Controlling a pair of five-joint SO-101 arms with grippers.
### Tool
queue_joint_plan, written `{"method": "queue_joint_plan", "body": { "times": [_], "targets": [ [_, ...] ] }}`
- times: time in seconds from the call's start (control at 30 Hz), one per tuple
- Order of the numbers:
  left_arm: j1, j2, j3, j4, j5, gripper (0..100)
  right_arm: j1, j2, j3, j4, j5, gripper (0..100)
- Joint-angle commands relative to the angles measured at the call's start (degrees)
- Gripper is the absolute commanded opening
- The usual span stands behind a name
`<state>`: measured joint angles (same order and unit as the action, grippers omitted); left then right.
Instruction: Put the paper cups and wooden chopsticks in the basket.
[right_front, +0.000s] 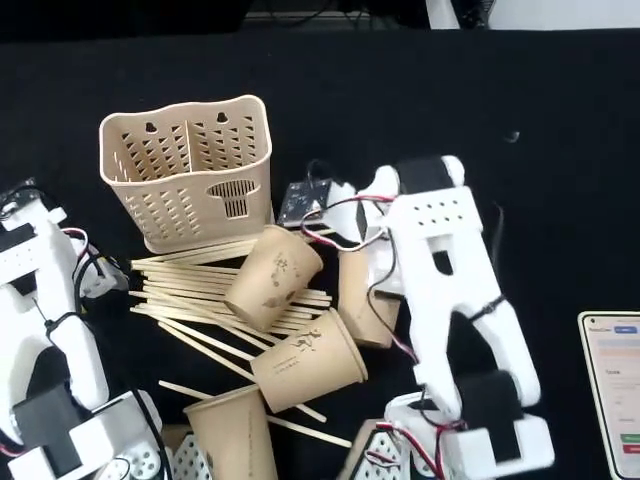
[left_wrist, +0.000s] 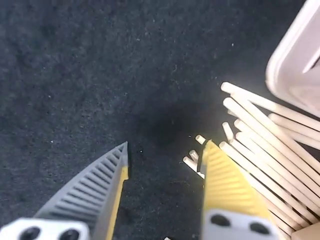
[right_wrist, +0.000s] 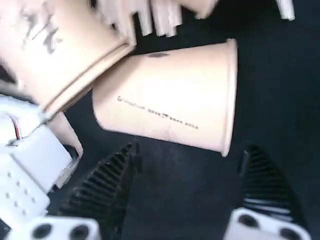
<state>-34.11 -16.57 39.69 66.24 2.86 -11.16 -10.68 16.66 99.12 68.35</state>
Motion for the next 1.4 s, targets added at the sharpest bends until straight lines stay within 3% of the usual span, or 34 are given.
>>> {"method": "queue_joint_plan", "body": {
  "times": [0.0, 0.23, 0.4, 0.47, 0.57, 0.6, 0.97, 1.17, 1.27, 1.37],
  "targets": [
    [0.5, -2.3, 0.1, -0.6, 0.8, 23, 1.8, 1.2, -3.2, 2.0, 5.7, 32.2],
    [0.4, -2.3, 2.1, -3.3, 0.8, 23, 2.1, 4.4, -3.1, 2.0, 12.1, 32.2],
    [0.4, -2.3, 2.1, -3.3, 1.0, 23, 1.9, 8.3, -3.1, 2.0, 12.7, 31.0],
    [0.4, -2.3, 2.1, -3.3, 1.1, 23, 1.9, 9.1, -2.7, 2.0, 12.7, 24.6],
    [0.7, -1.9, 2.1, -3.4, 1.1, 23, 2.2, 8.3, -2.3, 2.0, 12.5, 4.4],
    [0.7, -1.8, 2.1, -3.4, 1.2, 23, 2.3, 7.5, -2.5, 2.0, 11.3, 0.2],
    [0.9, -2.3, 7.0, -10.5, 1.3, 23, 3.7, -17.3, -2.9, 2.2, 0.4, 1.1],
    [0.8, -1.8, 7.0, -10.7, 4.5, 23, -1.5, -32.8, -4.4, 1.5, -3.6, 1.1],
    [0.8, -1.8, 7.0, -10.9, 6.6, 23, -4.7, -38.0, -8.6, -3.9, -6.3, 1.1],
    [0.7, -1.7, 8.7, -14.5, 6.9, 23, -6.7, -38.5, -13.2, -12.2, -14.2, 1.1]
  ]
}}
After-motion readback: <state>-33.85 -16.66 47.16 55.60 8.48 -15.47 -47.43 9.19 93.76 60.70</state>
